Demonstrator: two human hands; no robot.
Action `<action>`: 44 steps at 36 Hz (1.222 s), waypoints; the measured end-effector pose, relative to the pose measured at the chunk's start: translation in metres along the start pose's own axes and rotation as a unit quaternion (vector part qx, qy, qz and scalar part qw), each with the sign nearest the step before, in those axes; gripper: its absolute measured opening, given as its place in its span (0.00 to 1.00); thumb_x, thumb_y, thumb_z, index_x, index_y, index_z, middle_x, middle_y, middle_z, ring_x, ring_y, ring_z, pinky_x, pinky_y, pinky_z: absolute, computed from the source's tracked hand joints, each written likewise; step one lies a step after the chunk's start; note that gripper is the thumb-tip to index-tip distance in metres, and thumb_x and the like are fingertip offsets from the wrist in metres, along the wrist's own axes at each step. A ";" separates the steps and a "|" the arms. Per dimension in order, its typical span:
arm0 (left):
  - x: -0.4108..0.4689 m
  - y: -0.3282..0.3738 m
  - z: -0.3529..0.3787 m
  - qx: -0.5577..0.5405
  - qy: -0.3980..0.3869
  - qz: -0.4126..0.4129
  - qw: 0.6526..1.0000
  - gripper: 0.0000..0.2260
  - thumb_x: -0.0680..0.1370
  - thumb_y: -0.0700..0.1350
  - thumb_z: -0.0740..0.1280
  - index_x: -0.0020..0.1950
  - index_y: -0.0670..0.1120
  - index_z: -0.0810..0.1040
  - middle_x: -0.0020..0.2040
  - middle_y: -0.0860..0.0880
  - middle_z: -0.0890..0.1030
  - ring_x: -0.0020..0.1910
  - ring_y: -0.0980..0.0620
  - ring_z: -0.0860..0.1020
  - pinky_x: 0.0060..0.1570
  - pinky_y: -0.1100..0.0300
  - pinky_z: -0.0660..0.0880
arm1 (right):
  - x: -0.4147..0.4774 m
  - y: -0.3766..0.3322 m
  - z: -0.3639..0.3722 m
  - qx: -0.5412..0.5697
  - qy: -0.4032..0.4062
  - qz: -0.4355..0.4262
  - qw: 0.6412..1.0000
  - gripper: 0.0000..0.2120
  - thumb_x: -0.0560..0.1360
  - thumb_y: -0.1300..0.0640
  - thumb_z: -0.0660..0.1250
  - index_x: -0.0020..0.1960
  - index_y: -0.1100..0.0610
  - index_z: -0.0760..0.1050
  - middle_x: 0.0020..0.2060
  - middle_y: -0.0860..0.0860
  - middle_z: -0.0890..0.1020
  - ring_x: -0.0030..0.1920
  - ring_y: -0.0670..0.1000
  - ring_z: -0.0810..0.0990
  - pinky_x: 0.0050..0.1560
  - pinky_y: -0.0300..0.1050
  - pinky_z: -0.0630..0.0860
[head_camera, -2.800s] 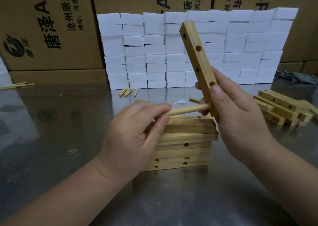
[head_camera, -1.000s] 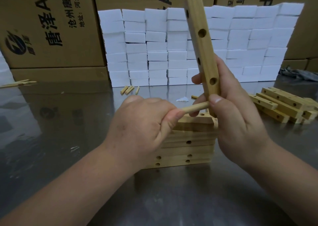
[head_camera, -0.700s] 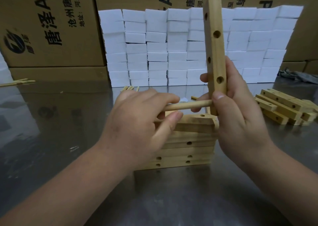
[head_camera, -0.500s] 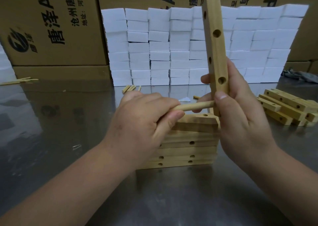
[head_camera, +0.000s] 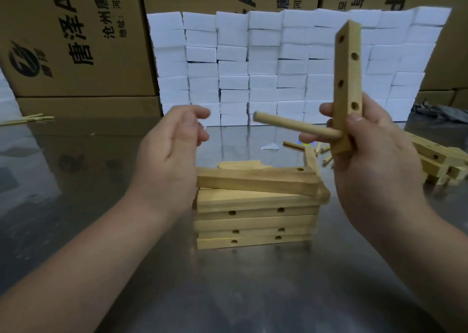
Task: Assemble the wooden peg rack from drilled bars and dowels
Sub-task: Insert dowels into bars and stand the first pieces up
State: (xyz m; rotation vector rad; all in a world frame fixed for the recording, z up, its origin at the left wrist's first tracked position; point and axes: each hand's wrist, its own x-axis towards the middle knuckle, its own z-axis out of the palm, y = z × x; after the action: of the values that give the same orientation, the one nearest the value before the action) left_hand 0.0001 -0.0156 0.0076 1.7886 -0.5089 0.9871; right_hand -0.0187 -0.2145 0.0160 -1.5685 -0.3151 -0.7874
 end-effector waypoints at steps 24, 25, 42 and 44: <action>0.001 -0.058 -0.006 -0.077 -0.138 -0.415 0.896 0.13 0.66 0.57 0.64 0.35 0.48 0.78 0.49 0.43 0.77 0.57 0.41 0.73 0.68 0.43 0.60 | 0.034 0.042 -0.009 0.234 0.057 0.311 0.920 0.12 0.78 0.57 0.52 0.50 0.59 0.73 0.31 0.54 0.84 0.25 0.51 0.79 0.39 0.43 0.78; 0.000 -0.058 -0.006 -0.070 -0.137 -0.413 0.897 0.13 0.68 0.57 0.64 0.34 0.48 0.80 0.51 0.43 0.78 0.59 0.41 0.73 0.68 0.44 0.60 | 0.034 0.045 -0.009 0.231 0.058 0.314 0.919 0.12 0.78 0.57 0.52 0.50 0.59 0.74 0.30 0.54 0.83 0.25 0.50 0.78 0.38 0.42 0.78; -0.001 -0.061 0.002 0.056 -0.215 -0.315 0.923 0.17 0.74 0.32 0.63 0.29 0.49 0.79 0.30 0.51 0.79 0.38 0.45 0.75 0.47 0.51 0.72 | 0.035 0.071 -0.015 0.194 -0.109 0.366 0.904 0.14 0.78 0.53 0.56 0.50 0.59 0.78 0.32 0.55 0.79 0.33 0.52 0.70 0.34 0.42 0.73; -0.002 -0.061 0.003 0.057 -0.226 -0.323 0.917 0.22 0.74 0.30 0.61 0.24 0.49 0.77 0.26 0.53 0.75 0.36 0.48 0.71 0.45 0.56 0.70 | 0.033 0.071 -0.010 0.199 -0.122 0.389 0.891 0.12 0.77 0.53 0.58 0.46 0.56 0.79 0.30 0.52 0.77 0.33 0.51 0.72 0.35 0.44 0.71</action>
State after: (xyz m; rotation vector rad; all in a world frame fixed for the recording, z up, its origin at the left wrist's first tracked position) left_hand 0.0436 0.0076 -0.0287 2.0958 -0.1047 0.1431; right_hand 0.0468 -0.2441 -0.0176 -1.2386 -0.0028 0.1037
